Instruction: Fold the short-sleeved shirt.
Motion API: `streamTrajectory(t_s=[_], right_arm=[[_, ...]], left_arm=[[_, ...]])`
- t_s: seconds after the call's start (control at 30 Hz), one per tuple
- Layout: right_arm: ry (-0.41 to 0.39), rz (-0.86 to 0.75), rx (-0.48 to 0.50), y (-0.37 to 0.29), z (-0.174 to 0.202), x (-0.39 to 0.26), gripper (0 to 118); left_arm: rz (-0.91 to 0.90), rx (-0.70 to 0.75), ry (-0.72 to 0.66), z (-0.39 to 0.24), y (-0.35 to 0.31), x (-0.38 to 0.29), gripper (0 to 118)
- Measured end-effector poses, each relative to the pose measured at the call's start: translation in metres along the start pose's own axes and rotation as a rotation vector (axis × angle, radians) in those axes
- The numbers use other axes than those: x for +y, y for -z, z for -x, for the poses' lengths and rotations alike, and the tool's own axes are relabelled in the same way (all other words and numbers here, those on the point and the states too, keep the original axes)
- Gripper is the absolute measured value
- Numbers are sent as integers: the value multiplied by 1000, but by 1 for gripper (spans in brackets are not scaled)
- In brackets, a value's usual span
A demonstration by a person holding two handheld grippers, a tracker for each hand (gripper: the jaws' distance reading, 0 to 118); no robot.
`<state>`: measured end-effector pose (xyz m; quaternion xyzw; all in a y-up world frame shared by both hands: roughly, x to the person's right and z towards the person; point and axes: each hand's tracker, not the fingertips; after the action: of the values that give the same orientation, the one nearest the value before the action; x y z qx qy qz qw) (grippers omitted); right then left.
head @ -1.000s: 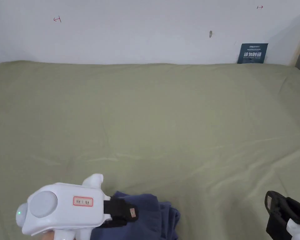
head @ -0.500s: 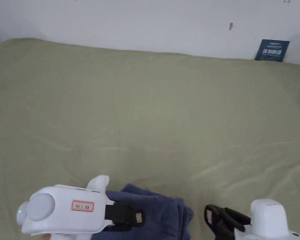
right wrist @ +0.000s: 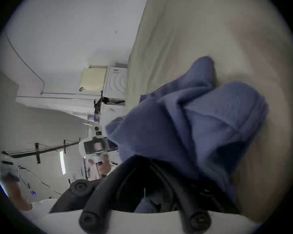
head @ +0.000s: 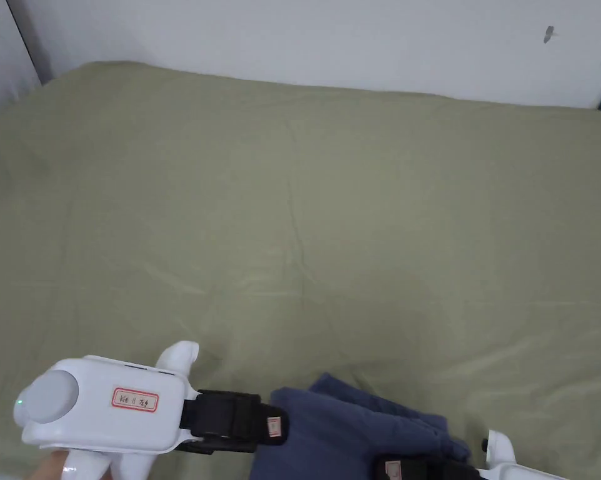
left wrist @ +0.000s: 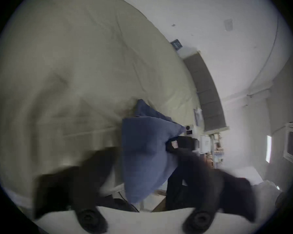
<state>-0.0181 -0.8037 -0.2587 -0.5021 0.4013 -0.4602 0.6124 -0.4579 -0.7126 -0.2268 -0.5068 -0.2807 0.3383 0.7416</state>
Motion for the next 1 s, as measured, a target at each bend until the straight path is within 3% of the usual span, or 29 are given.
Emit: streamTrajectory(t_s=[0.03, 0.07, 0.13, 0.2, 0.23, 0.27, 0.3, 0.33, 0.43, 0.5, 0.63, 0.77, 0.83, 0.9, 1.0], right_arm=[[-5, 7, -11, 2, 2, 0, 0], [-9, 10, -9, 2, 3, 1, 0], [11, 11, 14, 2, -1, 2, 0], [11, 11, 14, 2, 1, 0, 0], [6, 7, -4, 2, 7, 0, 0], [-4, 2, -27, 2, 11, -1, 0], [-26, -3, -66, 0, 18, 0, 0], [-68, -5, -111, -1, 26, 0, 0], [-154, -37, -198, -11, 55, 2, 0], [-212, -56, -209, -18, 72, 2, 0], [-284, -94, -233, -33, 101, 5, 0], [-322, -132, -257, -39, 115, 9, 0], [-330, -136, -252, -37, 119, 15, 0], [-339, -144, -260, -34, 120, 21, 0], [-336, -164, -282, -35, 108, 38, 0]], left_arm=[[25, -11, 4, 5, 13, 2, 111], [39, -29, -13, 8, 21, 4, 118], [106, -72, -56, 17, 45, 6, 117], [60, -164, -77, 16, 54, 8, 116], [45, -179, -84, 12, 56, 10, 109], [50, -146, -82, 8, 58, 11, 95], [1, -47, -51, 5, 57, 12, 50], [-39, 33, 16, 0, 58, 8, 26], [-5, -24, -37, -3, 40, 13, 26], [-34, 14, 15, 1, 9, 26, 26], [-117, 114, -22, 33, -91, 63, 26], [-187, 287, -94, 87, -191, 95, 26], [-186, 305, -147, 123, -230, 108, 26], [-165, 335, -220, 150, -244, 118, 26], [-158, 362, -199, 158, -243, 132, 26]])
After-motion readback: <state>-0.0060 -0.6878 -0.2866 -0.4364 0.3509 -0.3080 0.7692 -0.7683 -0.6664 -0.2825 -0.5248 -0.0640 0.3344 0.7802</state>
